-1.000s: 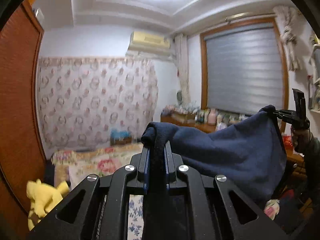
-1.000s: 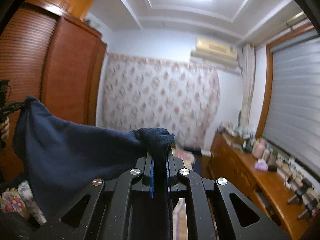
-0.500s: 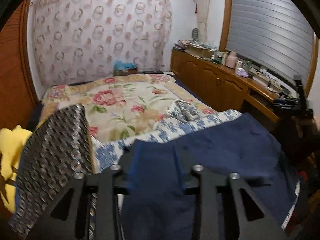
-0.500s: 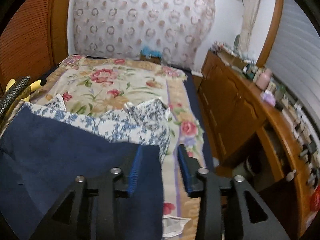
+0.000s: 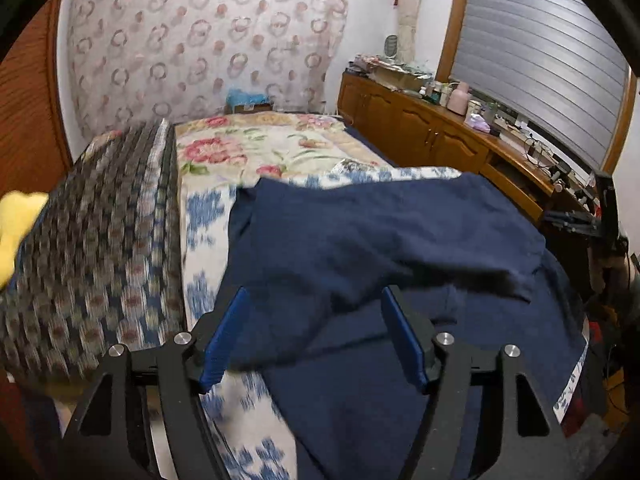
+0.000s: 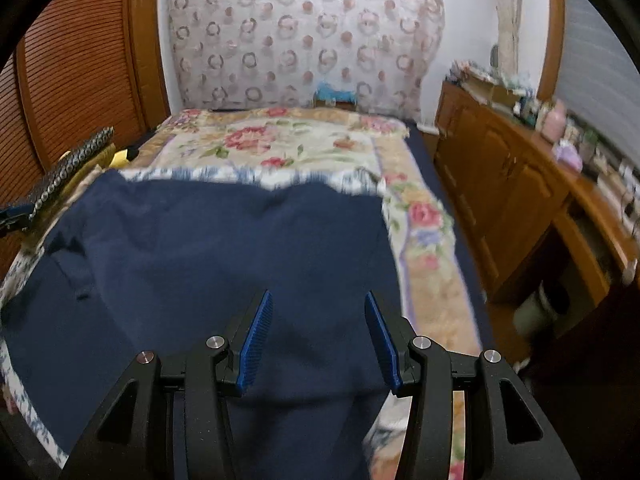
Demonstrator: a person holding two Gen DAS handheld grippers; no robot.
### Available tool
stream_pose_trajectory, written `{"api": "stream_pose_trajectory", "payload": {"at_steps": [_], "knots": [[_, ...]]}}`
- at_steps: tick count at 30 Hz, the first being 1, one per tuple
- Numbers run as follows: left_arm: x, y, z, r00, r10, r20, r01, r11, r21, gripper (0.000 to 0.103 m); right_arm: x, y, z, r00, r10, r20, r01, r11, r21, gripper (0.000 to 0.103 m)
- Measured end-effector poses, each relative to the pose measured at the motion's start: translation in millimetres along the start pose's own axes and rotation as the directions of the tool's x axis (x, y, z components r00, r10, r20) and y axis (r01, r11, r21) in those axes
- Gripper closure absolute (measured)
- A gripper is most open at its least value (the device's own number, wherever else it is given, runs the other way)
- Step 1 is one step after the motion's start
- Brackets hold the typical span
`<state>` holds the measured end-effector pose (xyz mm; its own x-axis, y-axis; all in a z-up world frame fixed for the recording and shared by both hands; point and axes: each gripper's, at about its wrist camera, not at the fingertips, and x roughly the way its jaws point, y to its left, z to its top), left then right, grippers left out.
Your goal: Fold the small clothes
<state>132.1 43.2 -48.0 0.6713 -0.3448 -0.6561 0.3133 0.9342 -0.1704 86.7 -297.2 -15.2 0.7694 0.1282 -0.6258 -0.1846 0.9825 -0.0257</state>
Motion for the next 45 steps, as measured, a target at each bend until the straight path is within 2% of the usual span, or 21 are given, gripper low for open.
{"api": "stream_pose_trajectory", "payload": {"at_steps": [4,9,18,28,34,40,45], "knots": [[5.8,1.7,-18.8,0.999,0.013,-0.035,-0.013,1.000,-0.014,0.033,3.5,-17.0,-21.2,0.999,0.018,-0.043,-0.016,0.999,0.046,0.053],[15.1,1.7,-33.8,0.996,0.031,-0.081,-0.033,0.999,-0.026,0.033,3.9,-21.1,-35.5,0.997,0.025,-0.075,-0.023,0.999,0.031,0.053],[34.5,3.2,-33.5,0.987,0.019,-0.158,-0.029,0.998,-0.063,0.033,1.8,-12.1,-25.9,0.998,0.000,-0.062,0.000,1.000,-0.002,0.052],[51.2,0.6,-15.4,0.984,0.018,-0.179,-0.028,0.998,-0.053,0.034,6.7,2.8,-35.4,0.998,0.000,-0.060,0.000,1.000,-0.003,0.050],[51.7,-1.5,-9.1,0.985,0.041,-0.168,-0.047,0.998,-0.032,0.046,7.8,7.7,-38.3,0.998,-0.003,-0.060,0.003,1.000,-0.004,0.050],[38.9,2.9,-8.3,0.988,0.047,-0.146,-0.052,0.998,-0.031,0.046,7.6,7.0,-37.8,0.998,-0.003,-0.060,0.003,1.000,-0.005,0.050],[46.2,9.2,-0.3,0.986,0.033,-0.165,-0.042,0.998,-0.054,0.046,7.2,7.2,-38.5,0.998,-0.004,-0.060,0.003,1.000,-0.005,0.050]]}}
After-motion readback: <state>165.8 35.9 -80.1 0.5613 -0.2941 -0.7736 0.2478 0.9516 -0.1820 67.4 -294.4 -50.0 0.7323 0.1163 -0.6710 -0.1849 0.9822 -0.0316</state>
